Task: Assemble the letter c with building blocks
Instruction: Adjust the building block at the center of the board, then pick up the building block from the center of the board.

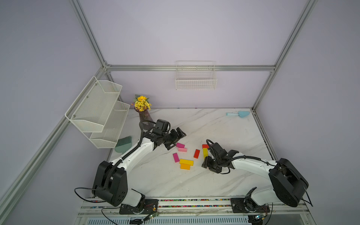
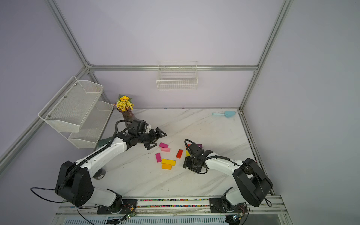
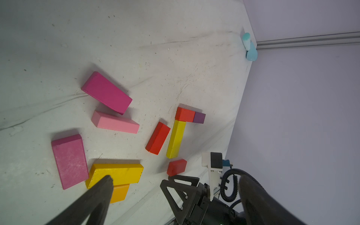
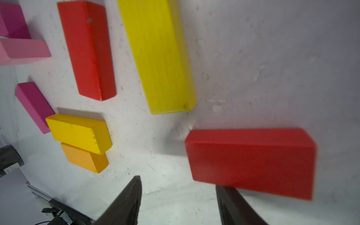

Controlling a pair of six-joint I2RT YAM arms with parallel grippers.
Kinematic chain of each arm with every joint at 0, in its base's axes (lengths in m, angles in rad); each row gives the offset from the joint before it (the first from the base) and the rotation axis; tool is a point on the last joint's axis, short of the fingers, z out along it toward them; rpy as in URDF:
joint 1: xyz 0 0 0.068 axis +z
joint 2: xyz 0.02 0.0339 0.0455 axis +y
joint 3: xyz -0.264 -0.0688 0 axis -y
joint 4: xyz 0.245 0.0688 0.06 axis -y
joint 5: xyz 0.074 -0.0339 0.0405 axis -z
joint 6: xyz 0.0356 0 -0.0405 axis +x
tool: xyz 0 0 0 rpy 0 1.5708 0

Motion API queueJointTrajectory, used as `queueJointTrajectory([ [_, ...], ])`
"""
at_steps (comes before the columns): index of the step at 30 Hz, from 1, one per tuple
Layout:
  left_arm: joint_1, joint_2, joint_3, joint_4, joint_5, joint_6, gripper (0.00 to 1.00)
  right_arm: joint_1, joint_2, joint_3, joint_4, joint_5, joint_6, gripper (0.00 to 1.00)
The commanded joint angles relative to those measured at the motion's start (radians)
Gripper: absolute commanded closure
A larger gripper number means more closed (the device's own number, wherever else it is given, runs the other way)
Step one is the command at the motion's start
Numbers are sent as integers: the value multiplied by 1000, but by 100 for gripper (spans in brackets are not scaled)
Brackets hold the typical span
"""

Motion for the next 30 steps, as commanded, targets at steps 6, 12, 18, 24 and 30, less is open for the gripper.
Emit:
queueJointTrajectory([
  [6,-7,-25,19,14,-15,-11,0,-3,-43,103,-58,-53,-82,37],
  [12,-7,-30,15,16,-21,-16,0,-4,-124,128,-276,169,-34,30],
  [18,-12,-24,16,17,-18,-16,0,-4,-132,100,-341,290,46,22],
  [24,-12,-17,18,17,-11,-12,0,-4,-98,98,-331,320,69,20],
  [30,-12,-6,21,17,0,-5,0,-4,-35,107,-300,320,71,20],
])
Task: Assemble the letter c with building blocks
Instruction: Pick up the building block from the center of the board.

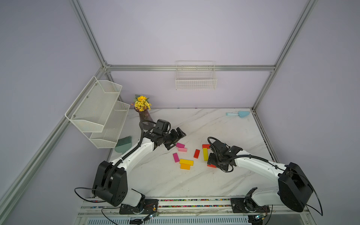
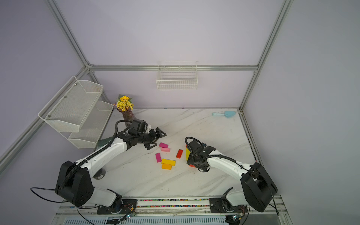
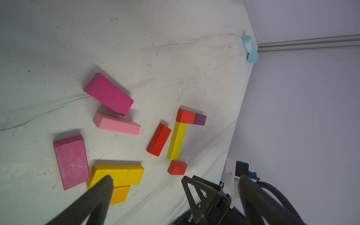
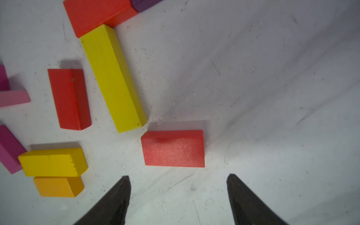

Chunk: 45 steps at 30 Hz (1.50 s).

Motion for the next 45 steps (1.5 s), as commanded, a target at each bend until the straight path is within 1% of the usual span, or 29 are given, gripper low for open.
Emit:
queueJointTrajectory([
  [1,-6,-6,21,18,18,3,0,-4,33,7,8,25,28,20],
  [12,-6,0,18,22,26,6,0,-4,68,5,55,16,33,20],
  [21,-6,5,18,25,25,3,0,-4,126,24,64,10,19,20],
  [28,-6,6,18,26,23,2,0,-4,153,31,74,3,-3,23],
  [32,-6,5,17,26,22,0,0,-4,149,30,80,-7,-23,28],
  [36,-6,2,14,26,20,-1,0,-4,134,24,84,-28,-62,40],
  [39,-6,1,15,26,18,-2,0,-4,118,19,84,-47,-101,48],
  [45,-8,2,17,28,18,-5,0,-1,87,33,88,-90,-176,53],
])
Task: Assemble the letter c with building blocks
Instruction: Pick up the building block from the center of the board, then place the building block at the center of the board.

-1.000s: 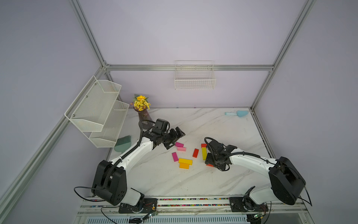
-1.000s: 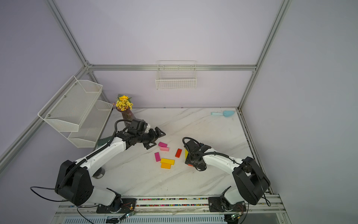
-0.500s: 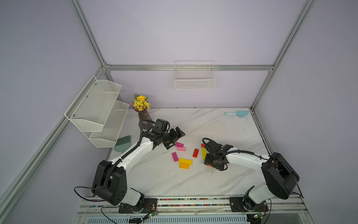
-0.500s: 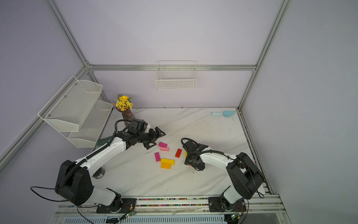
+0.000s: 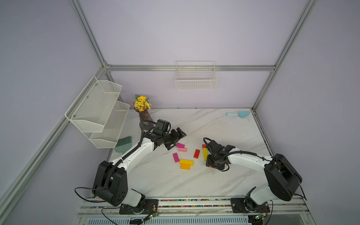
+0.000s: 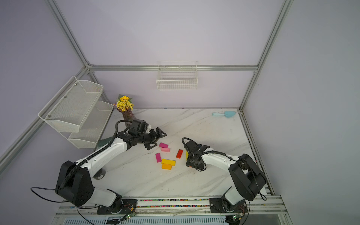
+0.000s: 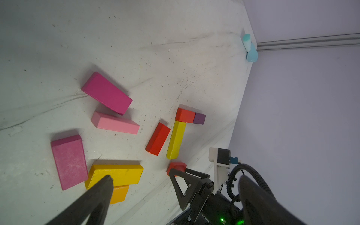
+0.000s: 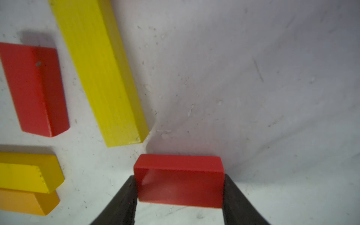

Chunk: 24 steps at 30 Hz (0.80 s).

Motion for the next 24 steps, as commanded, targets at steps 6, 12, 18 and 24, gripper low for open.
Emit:
queueJointTrajectory([
  [6,-9,3,19,24,10,-6,0,19,4,78,-22,-7,-116,54],
  [12,-13,3,22,23,7,-9,0,41,52,111,-40,22,-142,54],
  [18,-13,-2,21,24,3,-11,0,58,84,122,-69,50,-160,54],
  [24,-14,0,22,23,1,-12,0,61,91,112,-72,69,-165,54],
])
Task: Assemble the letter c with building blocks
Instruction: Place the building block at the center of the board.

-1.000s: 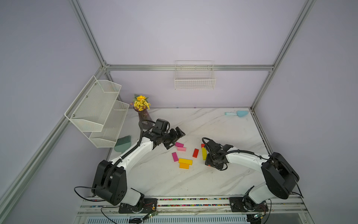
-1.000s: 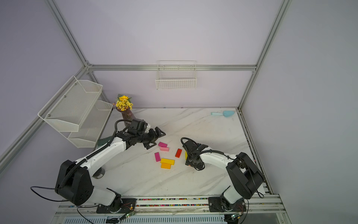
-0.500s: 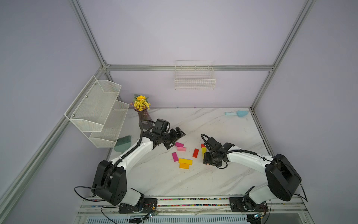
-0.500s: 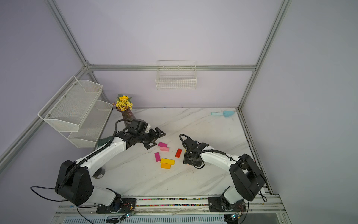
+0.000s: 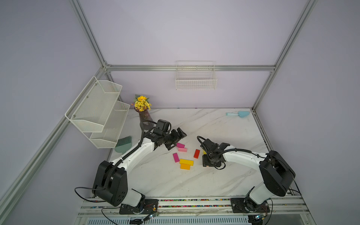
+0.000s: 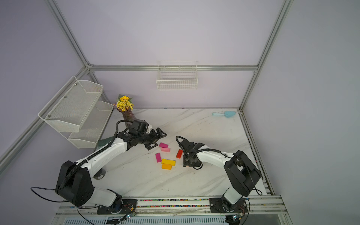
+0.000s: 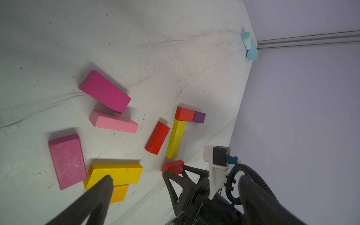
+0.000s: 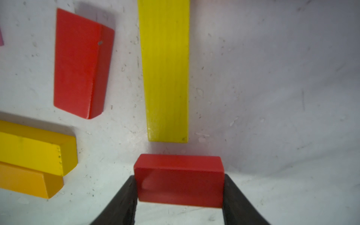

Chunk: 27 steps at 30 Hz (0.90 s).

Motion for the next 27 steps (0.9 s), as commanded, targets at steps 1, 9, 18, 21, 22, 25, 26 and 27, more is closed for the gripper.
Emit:
queueJointTrajectory([
  [1,-7,0,23,23,2,-12,0,6,8,7,-27,36,-9,54],
  [9,-7,3,26,23,0,-13,0,6,31,-1,-10,39,-3,54],
  [18,-7,1,27,22,0,-15,0,5,50,-10,10,27,17,53],
  [21,-7,2,27,23,0,-15,0,5,51,-13,10,32,19,53],
  [22,-7,3,27,23,0,-15,0,6,51,-13,9,33,19,52],
  [25,-8,4,28,23,1,-15,0,6,53,-17,7,37,25,52],
  [26,-9,4,29,23,0,-14,0,6,51,-18,7,39,26,52],
  [27,-9,4,29,23,0,-15,0,6,51,-19,5,40,29,52],
])
